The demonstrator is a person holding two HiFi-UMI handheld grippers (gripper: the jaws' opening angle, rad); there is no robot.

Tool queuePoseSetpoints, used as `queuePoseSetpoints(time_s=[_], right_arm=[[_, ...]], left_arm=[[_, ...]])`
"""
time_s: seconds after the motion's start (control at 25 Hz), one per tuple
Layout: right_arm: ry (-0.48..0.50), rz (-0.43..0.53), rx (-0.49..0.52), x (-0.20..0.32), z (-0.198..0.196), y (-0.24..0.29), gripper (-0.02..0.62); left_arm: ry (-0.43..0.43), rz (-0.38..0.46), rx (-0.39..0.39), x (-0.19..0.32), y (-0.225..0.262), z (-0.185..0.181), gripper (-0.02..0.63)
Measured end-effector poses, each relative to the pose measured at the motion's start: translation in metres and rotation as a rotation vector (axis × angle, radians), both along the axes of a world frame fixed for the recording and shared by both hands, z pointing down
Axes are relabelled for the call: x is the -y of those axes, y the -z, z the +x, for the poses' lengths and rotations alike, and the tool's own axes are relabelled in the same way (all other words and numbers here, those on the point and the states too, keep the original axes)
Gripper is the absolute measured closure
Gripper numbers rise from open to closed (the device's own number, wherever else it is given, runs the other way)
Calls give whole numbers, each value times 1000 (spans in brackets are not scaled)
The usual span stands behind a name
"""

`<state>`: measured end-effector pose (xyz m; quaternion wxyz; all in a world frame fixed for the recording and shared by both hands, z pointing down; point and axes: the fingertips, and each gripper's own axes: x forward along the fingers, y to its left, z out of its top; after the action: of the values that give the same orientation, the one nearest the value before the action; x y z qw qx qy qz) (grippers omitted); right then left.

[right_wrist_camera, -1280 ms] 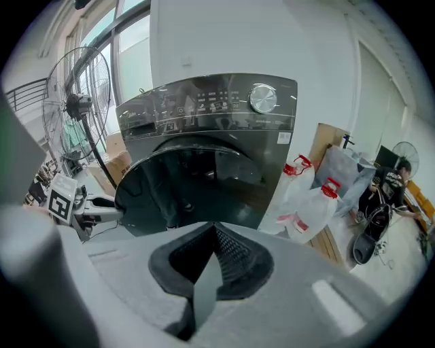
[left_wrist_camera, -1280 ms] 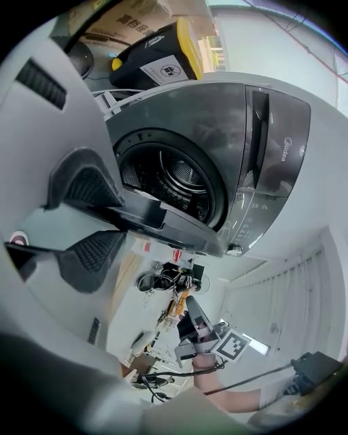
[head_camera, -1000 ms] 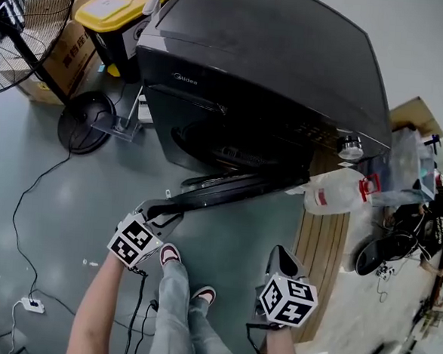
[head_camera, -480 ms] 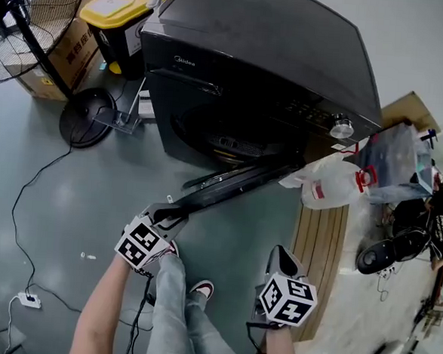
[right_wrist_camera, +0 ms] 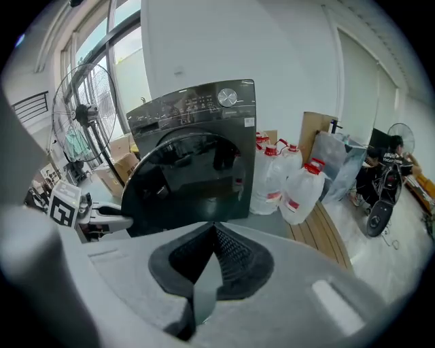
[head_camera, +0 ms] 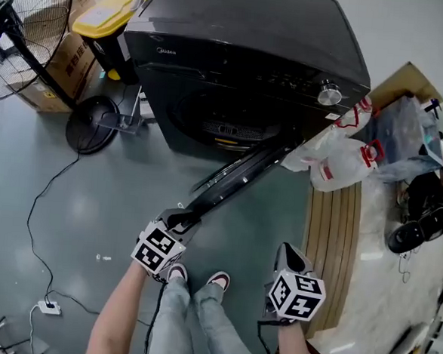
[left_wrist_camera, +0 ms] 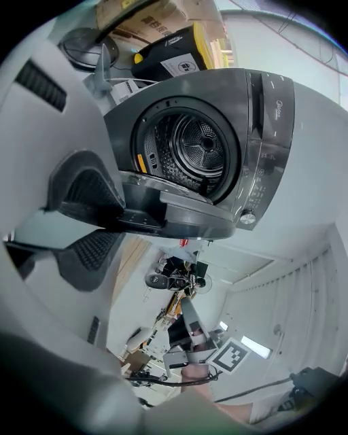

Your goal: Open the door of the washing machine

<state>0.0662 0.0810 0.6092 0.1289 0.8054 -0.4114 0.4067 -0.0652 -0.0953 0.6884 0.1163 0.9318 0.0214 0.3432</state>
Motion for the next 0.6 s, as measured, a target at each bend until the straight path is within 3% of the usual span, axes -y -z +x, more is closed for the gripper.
queuePoseSetpoints(time_s=[0.6], right_arm=[[-195,4,21,-66,-34,-18,591]], left_arm=[[-13,-13,3,-66,-4,3,511]])
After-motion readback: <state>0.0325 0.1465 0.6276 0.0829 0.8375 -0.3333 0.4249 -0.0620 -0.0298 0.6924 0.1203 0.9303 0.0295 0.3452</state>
